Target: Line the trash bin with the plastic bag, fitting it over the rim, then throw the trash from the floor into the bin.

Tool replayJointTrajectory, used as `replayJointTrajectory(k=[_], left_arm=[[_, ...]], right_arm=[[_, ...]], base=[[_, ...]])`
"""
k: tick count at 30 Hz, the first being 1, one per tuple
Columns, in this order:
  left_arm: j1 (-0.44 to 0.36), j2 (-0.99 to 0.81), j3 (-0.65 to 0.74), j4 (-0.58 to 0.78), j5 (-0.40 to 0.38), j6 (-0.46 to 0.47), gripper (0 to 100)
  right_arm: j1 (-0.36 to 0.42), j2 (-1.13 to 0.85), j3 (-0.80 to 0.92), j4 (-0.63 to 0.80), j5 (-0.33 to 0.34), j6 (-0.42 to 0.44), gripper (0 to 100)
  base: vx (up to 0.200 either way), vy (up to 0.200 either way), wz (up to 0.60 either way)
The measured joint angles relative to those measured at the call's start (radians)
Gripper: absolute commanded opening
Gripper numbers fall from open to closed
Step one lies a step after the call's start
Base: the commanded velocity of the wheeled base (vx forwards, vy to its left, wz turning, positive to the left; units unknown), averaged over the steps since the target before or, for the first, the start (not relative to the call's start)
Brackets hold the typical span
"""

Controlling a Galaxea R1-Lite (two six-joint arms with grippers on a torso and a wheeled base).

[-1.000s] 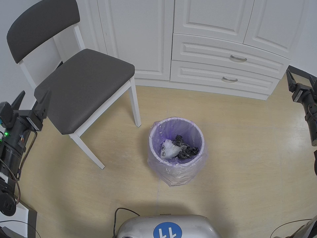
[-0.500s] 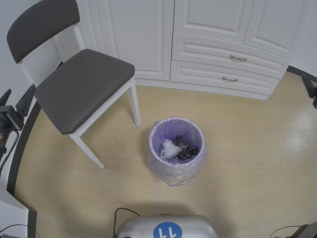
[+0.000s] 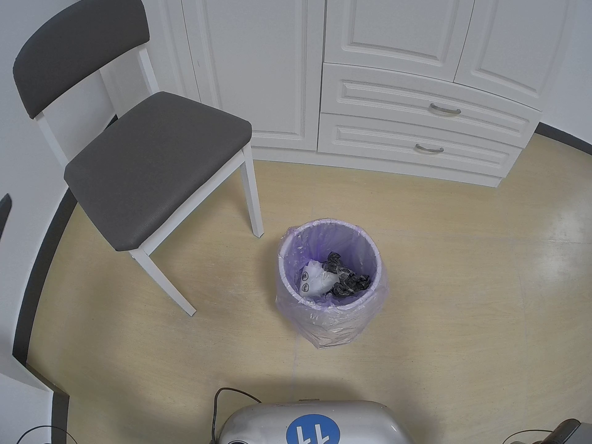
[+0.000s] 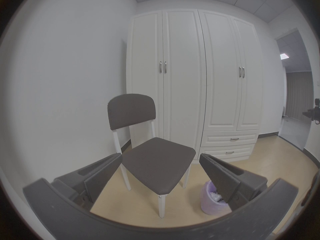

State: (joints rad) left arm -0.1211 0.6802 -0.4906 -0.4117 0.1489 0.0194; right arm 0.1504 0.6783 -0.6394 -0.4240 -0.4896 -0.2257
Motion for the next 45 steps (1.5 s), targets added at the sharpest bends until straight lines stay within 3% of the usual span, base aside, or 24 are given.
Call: replayJointTrajectory(k=[8,14,23,33,40,45], left_arm=[[0.0,-0.21,-0.039,0.11,0.077,-0.002,100],[0.0,-0.307,-0.05,0.165,0.111,-0.002,100],[0.001,-0.494,-0.111,0.403,0.124,-0.007,100],[0.011,-0.572,-0.237,0.543,0.188,-0.037,100],[0.015,-0.583,-0.336,0.633,0.192,-0.039,100],[0.06,-0.591,-0.346,0.683,0.189,-0.038,100]], right_arm=[[-0.039,-0.196,0.015,0.091,-0.068,-0.001,100],[-0.077,-0.31,0.035,0.214,-0.07,-0.002,100],[-0.095,-0.516,0.063,0.401,-0.069,0.003,100],[-0.129,-0.623,0.072,0.429,-0.067,0.003,100],[-0.138,-0.654,0.079,0.427,0.019,0.007,100],[-0.146,-0.664,0.111,0.391,0.075,0.03,100]], base=[[0.0,0.0,0.0],[0.0,0.0,0.0],[0.0,0.0,0.0],[0.0,0.0,0.0],[0.0,0.0,0.0],[0.0,0.0,0.0]])
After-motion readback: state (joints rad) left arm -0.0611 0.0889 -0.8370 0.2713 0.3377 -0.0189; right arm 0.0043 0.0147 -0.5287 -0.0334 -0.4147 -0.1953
